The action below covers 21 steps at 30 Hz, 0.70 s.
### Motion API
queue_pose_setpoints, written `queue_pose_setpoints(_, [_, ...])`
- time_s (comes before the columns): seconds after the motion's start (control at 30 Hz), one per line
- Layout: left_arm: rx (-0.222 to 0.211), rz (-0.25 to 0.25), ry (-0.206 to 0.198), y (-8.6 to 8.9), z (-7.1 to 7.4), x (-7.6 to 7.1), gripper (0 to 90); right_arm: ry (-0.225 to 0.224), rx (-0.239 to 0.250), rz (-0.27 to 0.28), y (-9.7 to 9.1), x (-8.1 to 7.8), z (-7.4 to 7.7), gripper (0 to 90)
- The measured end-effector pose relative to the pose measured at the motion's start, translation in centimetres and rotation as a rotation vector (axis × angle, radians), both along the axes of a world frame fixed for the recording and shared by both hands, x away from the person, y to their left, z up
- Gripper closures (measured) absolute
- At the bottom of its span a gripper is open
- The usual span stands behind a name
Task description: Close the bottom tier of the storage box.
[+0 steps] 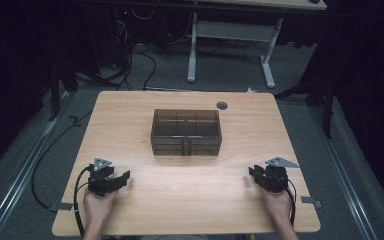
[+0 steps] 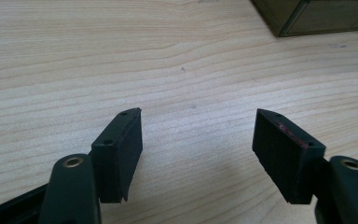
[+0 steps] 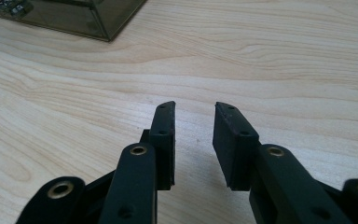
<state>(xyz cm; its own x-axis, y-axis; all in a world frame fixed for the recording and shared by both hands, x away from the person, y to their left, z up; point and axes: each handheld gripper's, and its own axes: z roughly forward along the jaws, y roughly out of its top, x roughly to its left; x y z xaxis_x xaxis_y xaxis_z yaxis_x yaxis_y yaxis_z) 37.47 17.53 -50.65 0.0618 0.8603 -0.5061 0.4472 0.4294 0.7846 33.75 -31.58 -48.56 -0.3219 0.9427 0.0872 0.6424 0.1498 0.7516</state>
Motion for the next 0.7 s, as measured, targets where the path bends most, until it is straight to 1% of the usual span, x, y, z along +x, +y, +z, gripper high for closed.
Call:
queue_pose_setpoints(0.2, [0.004,0.013,-0.012,-0.1,-0.4,0.1,33.4,-0.004,-0.015,-0.011,-0.1,0.1,-0.2,68.5])
queue_pose_setpoints(0.23, [0.015,0.014,-0.017,0.0,-0.5,0.1,33.4,-0.01,-0.021,-0.016,-0.2,0.2,-0.3,68.1])
queue_pose_setpoints(0.4, [0.026,0.023,-0.033,-0.1,-0.7,0.1,33.4,-0.011,-0.018,-0.041,-0.4,0.3,-0.7,67.3])
queue_pose_setpoints(0.53, [0.039,0.025,-0.05,0.0,-0.9,0.1,33.4,-0.005,-0.027,-0.044,-0.3,0.4,-1.0,65.8])
queue_pose_setpoints(0.63, [0.05,0.024,-0.05,-0.1,-0.9,0.1,33.5,0.0,-0.027,-0.044,-0.3,0.4,-1.2,64.4])
queue_pose_setpoints(0.7, [0.049,0.021,-0.048,0.0,-0.9,0.1,33.2,0.014,-0.03,-0.043,-0.2,0.4,-1.4,62.9])
